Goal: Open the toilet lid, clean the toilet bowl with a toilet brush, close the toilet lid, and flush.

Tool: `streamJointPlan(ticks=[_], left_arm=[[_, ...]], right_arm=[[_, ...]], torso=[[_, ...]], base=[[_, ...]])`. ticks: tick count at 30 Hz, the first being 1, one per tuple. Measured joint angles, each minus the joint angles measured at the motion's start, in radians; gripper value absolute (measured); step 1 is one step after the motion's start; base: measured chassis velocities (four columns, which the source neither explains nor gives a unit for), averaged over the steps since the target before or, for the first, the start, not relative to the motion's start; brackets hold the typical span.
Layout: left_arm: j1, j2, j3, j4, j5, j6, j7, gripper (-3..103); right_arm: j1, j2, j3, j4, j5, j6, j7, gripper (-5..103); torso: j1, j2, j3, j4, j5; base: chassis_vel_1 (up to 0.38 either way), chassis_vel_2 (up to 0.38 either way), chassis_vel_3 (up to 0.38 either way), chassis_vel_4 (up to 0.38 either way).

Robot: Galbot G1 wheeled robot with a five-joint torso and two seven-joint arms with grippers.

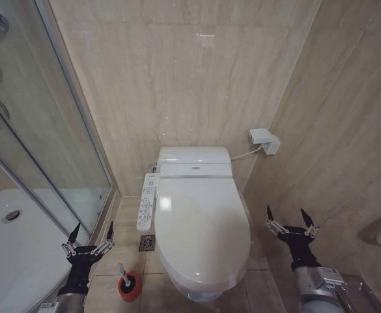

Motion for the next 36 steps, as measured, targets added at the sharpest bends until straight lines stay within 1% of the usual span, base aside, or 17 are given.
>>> streamJointPlan(ticks=[3, 5, 6, 7, 10, 11, 12, 14, 15, 17, 19, 20, 24, 25, 26, 29, 36], left_arm=[[-0.001, -0.002, 0.000, -0.004, 0.000, 0.010, 0.000, 100], [-0.005, -0.009, 0.000, -0.020, 0.001, 0.044, 0.003, 100], [-0.012, -0.017, 0.000, -0.042, 0.004, 0.087, 0.006, 100], [-0.012, -0.017, 0.000, -0.042, 0.004, 0.087, 0.006, 100], [-0.024, -0.033, 0.000, -0.083, 0.009, 0.171, 0.014, 100], [-0.031, -0.043, 0.000, -0.107, 0.012, 0.222, 0.019, 100], [-0.031, -0.043, 0.000, -0.107, 0.012, 0.222, 0.019, 100], [-0.038, -0.053, 0.000, -0.131, 0.015, 0.273, 0.023, 100], [-0.047, -0.065, 0.000, -0.159, 0.019, 0.330, 0.027, 100], [-0.051, -0.069, 0.000, -0.169, 0.020, 0.352, 0.029, 100], [-0.059, -0.081, 0.000, -0.199, 0.024, 0.411, 0.035, 100], [-0.066, -0.091, 0.000, -0.222, 0.027, 0.461, 0.039, 100], [-0.077, -0.106, 0.000, -0.259, 0.032, 0.537, 0.046, 100], [-0.085, -0.117, 0.000, -0.286, 0.036, 0.593, 0.051, 100], [-0.085, -0.117, 0.000, -0.286, 0.036, 0.593, 0.051, 100], [-0.094, -0.130, 0.000, -0.317, 0.040, 0.657, 0.057, 100], [-0.096, -0.130, -0.001, -0.321, 0.041, 0.663, 0.057, 100]], right_arm=[[0.000, 0.000, 0.000, 0.000, 0.000, 0.000, 0.000, 100], [0.000, 0.000, 0.000, 0.000, 0.000, 0.000, 0.000, 100], [0.000, 0.000, 0.000, 0.000, 0.000, 0.000, 0.000, 100], [0.000, 0.000, 0.000, 0.000, 0.000, 0.000, 0.000, 100], [0.000, 0.000, 0.000, 0.000, 0.000, 0.000, 0.000, 100], [0.000, 0.000, 0.000, 0.000, 0.000, 0.000, 0.000, 100], [0.000, 0.000, 0.000, 0.000, 0.000, 0.000, 0.000, 100], [0.000, 0.000, 0.000, 0.000, 0.000, 0.000, 0.000, 100], [0.000, 0.000, 0.000, 0.000, 0.000, 0.000, 0.000, 100], [0.000, 0.000, 0.000, 0.000, 0.000, 0.000, 0.000, 100], [0.000, 0.000, 0.000, 0.000, 0.000, 0.000, 0.000, 100], [0.000, 0.000, 0.000, 0.000, 0.000, 0.000, 0.000, 100], [0.000, 0.000, 0.000, 0.000, 0.000, 0.000, 0.000, 100], [0.000, 0.000, 0.000, 0.000, 0.000, 0.000, 0.000, 100], [0.000, 0.000, 0.000, 0.000, 0.000, 0.000, 0.000, 100], [0.000, 0.000, 0.000, 0.000, 0.000, 0.000, 0.000, 100], [0.000, 0.000, 0.000, 0.000, 0.000, 0.000, 0.000, 100]], torso=[[0.000, 0.000, 0.000, 0.0001, 0.0000], [0.000, 0.000, 0.000, 0.0001, -0.0001], [0.000, 0.000, 0.000, 0.0000, 0.0000], [0.000, 0.000, 0.000, 0.0000, 0.0000], [0.000, 0.000, 0.000, 0.0000, 0.0000], [0.000, 0.000, 0.000, 0.0000, 0.0001], [0.000, 0.000, 0.000, 0.0000, 0.0001], [0.000, 0.000, 0.000, 0.0000, 0.0001], [0.000, 0.000, 0.000, 0.0000, 0.0001], [0.000, 0.000, 0.000, 0.0000, 0.0001], [0.000, 0.000, 0.000, 0.0000, 0.0001], [0.000, 0.000, 0.000, 0.0000, 0.0001], [0.000, 0.000, 0.000, 0.0000, 0.0002], [0.000, 0.000, 0.000, 0.0000, 0.0002], [0.000, 0.000, 0.000, 0.0000, 0.0002], [0.000, 0.000, 0.000, 0.0000, 0.0002], [0.000, 0.000, 0.000, 0.0001, 0.0000]], base=[[0.000, 0.000, 0.000, 0.000], [0.000, 0.000, 0.000, 0.000], [0.000, 0.000, 0.000, 0.000], [0.000, 0.000, 0.000, 0.000], [0.000, 0.000, 0.000, 0.000], [0.000, 0.000, 0.000, 0.000], [0.000, 0.000, 0.000, 0.000], [0.000, 0.000, 0.000, 0.000], [0.000, 0.000, 0.000, 0.000], [0.000, 0.000, 0.000, 0.000], [0.000, 0.000, 0.000, 0.000], [0.000, 0.000, 0.000, 0.000], [0.000, 0.000, 0.000, 0.000], [0.000, 0.000, 0.000, 0.000], [0.000, 0.000, 0.000, 0.000], [0.000, 0.000, 0.000, 0.000], [0.000, 0.000, 0.000, 0.000]])
